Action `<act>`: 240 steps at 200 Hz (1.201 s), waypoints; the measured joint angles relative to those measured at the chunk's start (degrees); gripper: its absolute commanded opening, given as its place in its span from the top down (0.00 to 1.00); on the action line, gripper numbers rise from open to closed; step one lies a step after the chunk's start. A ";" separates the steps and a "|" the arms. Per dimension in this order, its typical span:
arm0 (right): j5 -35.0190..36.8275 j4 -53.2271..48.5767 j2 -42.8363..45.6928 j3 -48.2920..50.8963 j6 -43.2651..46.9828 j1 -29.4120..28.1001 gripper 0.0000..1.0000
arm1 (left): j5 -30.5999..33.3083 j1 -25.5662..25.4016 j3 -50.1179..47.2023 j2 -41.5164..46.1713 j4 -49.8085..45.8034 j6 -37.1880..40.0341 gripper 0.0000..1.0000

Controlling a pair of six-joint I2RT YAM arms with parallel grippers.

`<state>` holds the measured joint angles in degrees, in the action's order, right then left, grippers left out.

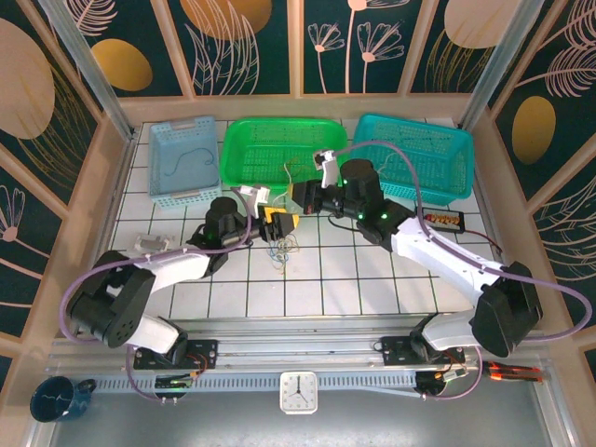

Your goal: Untangle the cables

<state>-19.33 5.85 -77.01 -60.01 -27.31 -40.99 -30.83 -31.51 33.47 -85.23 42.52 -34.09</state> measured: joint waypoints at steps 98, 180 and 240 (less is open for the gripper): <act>1.53 -0.28 1.01 -8.33 1.73 5.20 1.00 | -1.55 -0.11 -3.19 -4.52 7.61 -3.58 0.70; 4.70 -0.83 2.16 -8.09 1.64 20.81 1.00 | -0.59 -0.11 -4.63 -3.08 7.82 -4.13 0.75; 11.87 2.84 -3.37 -7.45 -0.96 36.09 1.00 | 3.13 -0.11 -5.09 1.22 6.86 -5.14 0.50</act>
<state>-7.46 8.69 -80.38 -67.46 -28.27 -4.91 -27.70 -31.62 28.38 -84.01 49.39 -39.22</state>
